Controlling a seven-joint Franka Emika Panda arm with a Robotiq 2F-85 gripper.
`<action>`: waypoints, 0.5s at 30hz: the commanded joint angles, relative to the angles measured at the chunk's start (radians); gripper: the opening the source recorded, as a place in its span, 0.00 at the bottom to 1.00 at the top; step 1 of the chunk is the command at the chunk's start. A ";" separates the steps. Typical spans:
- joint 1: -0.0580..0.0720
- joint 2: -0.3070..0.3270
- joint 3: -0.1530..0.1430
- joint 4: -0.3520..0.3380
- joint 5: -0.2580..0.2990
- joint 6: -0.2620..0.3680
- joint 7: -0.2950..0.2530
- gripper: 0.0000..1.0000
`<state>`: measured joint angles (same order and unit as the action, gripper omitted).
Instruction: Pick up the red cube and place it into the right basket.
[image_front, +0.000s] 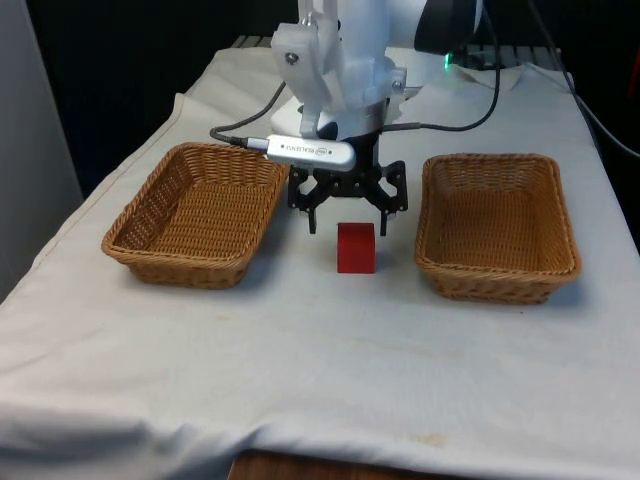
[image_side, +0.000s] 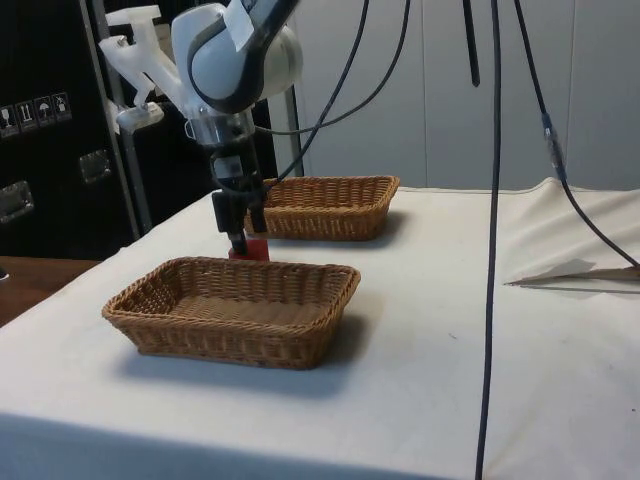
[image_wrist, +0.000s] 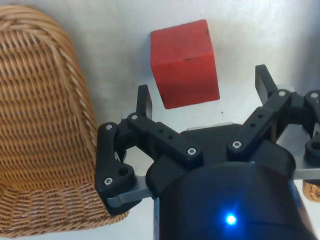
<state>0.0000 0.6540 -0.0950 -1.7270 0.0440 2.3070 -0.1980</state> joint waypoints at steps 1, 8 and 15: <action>-0.003 0.014 0.004 0.009 0.006 0.008 -0.003 1.00; -0.004 0.047 0.005 0.027 0.008 0.019 -0.004 1.00; -0.002 0.067 0.003 0.042 0.005 0.020 -0.002 1.00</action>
<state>0.0000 0.7200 -0.0950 -1.6850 0.0450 2.3220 -0.1980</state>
